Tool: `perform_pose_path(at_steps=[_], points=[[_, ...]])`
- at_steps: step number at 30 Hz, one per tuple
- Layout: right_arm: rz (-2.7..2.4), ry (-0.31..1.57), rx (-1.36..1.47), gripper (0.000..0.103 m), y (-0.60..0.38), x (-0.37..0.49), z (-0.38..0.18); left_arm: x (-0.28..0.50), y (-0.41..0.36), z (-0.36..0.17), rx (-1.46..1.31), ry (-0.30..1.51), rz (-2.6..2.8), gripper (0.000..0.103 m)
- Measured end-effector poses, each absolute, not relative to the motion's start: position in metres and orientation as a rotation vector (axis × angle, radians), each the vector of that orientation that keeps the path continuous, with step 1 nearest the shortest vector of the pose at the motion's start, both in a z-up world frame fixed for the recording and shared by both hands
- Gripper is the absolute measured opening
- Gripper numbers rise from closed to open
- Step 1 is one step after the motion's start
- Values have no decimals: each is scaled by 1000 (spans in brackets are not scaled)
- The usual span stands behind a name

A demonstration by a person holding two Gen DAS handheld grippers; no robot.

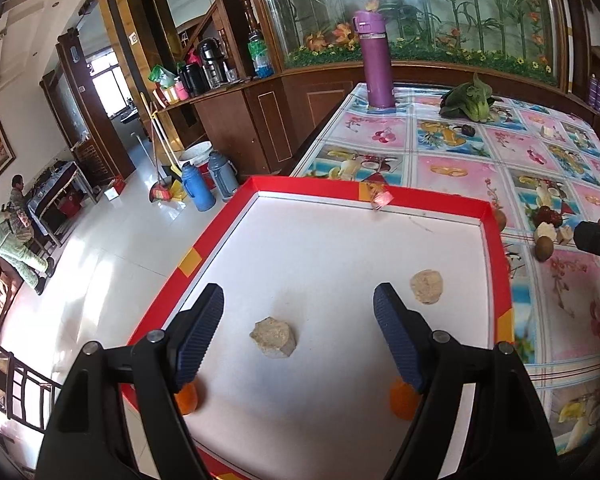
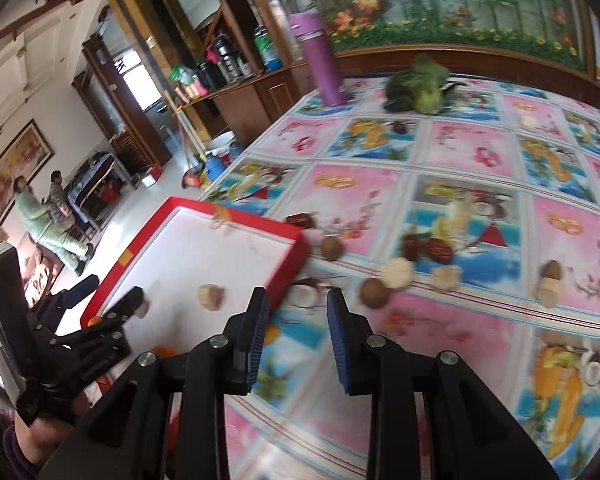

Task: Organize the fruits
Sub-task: 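Move both open tools back above the fruits on the tablecloth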

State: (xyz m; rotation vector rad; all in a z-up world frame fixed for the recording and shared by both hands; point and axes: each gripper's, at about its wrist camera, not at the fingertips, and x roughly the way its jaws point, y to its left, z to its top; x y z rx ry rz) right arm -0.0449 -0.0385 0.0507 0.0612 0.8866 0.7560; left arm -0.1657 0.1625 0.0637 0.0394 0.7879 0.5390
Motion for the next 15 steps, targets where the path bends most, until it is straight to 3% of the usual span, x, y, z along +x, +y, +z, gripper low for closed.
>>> perform_pose_path(at_steps=[5,15], points=[[628,865,70,30,-107,-30,48,-149,135,76,39,782,397,85],[487,899,114,30,-180,6,25,-100,60,67,88,843,160,85]])
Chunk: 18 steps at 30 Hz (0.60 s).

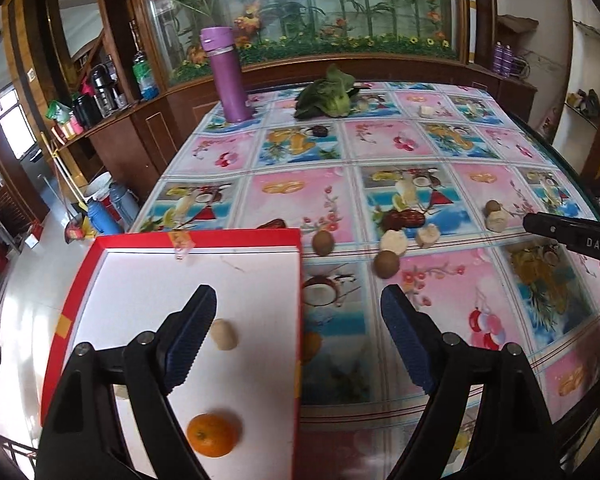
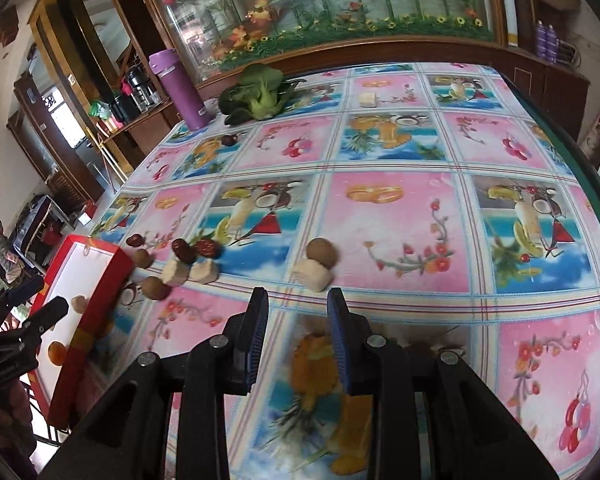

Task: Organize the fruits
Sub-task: 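Move both open tools back above the fruits on the tablecloth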

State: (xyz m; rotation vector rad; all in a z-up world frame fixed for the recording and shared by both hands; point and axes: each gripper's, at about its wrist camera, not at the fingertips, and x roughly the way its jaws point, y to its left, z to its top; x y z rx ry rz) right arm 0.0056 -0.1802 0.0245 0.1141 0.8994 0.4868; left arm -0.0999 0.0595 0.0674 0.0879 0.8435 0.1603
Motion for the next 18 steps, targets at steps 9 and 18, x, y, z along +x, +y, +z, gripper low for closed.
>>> perform_pose_path(at_steps=[9,18], points=[[493,949,98,32,-171,31,5,-79,38,50,71,911,93,85],[501,976,95,32,-164,40,-6,-50,38,31,38,978,77,85]])
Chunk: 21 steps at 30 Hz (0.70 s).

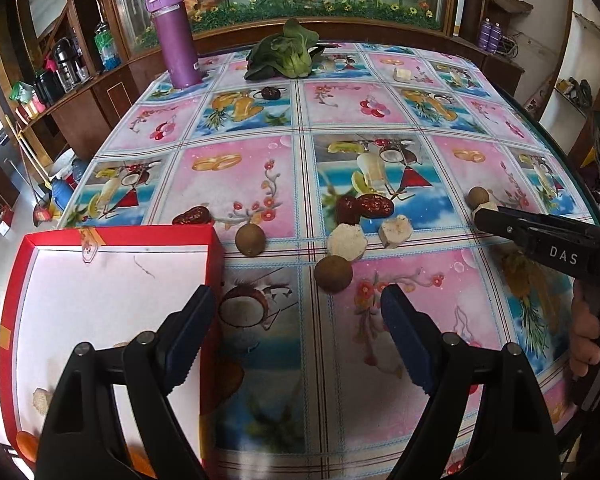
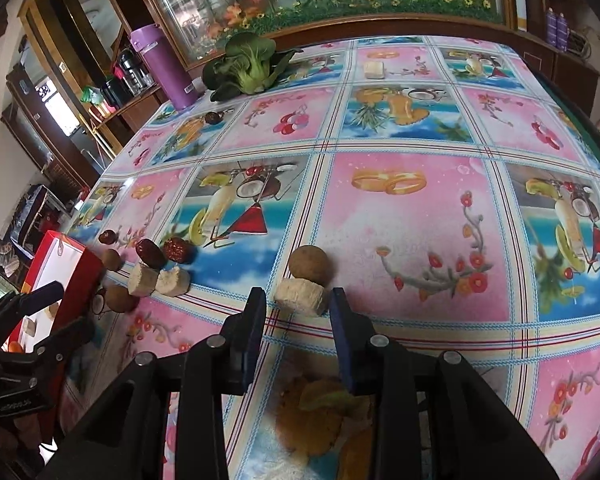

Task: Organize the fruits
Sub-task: 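Grasp a brown round fruit with the left tool while the right tool grasps a beige cube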

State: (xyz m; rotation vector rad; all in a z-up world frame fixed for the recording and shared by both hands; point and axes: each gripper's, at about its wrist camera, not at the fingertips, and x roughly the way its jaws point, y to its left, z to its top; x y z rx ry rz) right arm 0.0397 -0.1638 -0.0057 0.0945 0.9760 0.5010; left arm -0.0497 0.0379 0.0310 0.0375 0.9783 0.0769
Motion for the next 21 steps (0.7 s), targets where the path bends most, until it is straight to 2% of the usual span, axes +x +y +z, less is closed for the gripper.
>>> perform_pose_path(at_steps=[10,13,15,21], points=[[515,952,63,32,-160,39,-6,-22,32,8,48,1046,75,83],[524,954,64,26,-160,40,-6,-19,31,3,36,1062,54,73],[529,957,69,26,-160,40,-6,-18,30,2,26,1056,47,72],[545,959,84,26,-162,40,-6,-19,25,4,24,1045,-4,49]])
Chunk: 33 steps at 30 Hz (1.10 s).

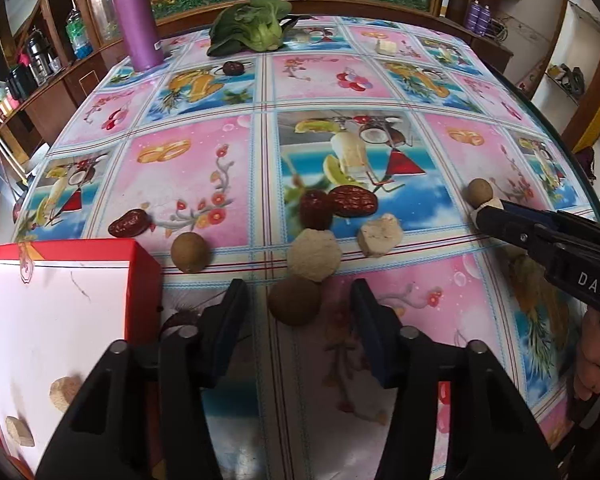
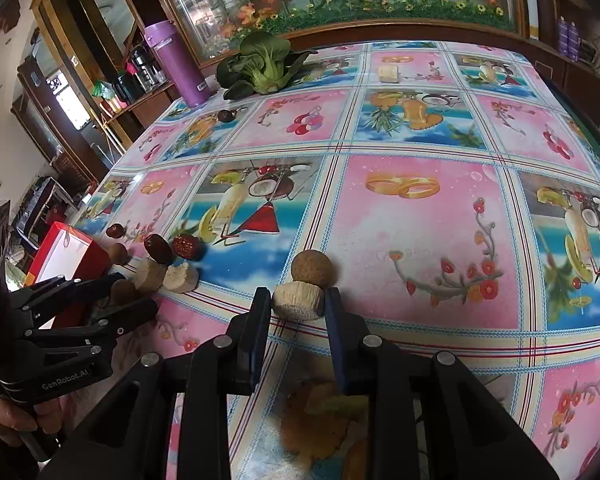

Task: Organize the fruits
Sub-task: 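Grasp a brown round fruit with the left tool while the right tool grasps a beige cube, then carry the brown fruit and beige cube into the tray and release both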

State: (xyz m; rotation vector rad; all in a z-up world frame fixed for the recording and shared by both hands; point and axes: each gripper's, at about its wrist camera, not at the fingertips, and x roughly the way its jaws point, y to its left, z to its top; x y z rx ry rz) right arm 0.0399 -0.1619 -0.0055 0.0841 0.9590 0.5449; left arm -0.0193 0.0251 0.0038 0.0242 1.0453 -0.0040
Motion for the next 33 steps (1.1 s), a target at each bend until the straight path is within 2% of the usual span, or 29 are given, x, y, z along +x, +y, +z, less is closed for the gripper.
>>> perform_pose_path(at_steps=[4,6,17,25,33], points=[[565,936,117,26,-166,38,0,-21,24,6,22,1042,-17,30],[575,925,129,26,-167,36,2,-23,25,6,15,1040,-19,25],[582,902,146,26,-168,35,3,-29,26,10,-6,1025,-30,25],[633,864,175,26,-162,25,13,-68,35,47,-45,929,-26,25],[788,814,143,26,-88,-17,42,-114,81,79,-19,815,146,25]])
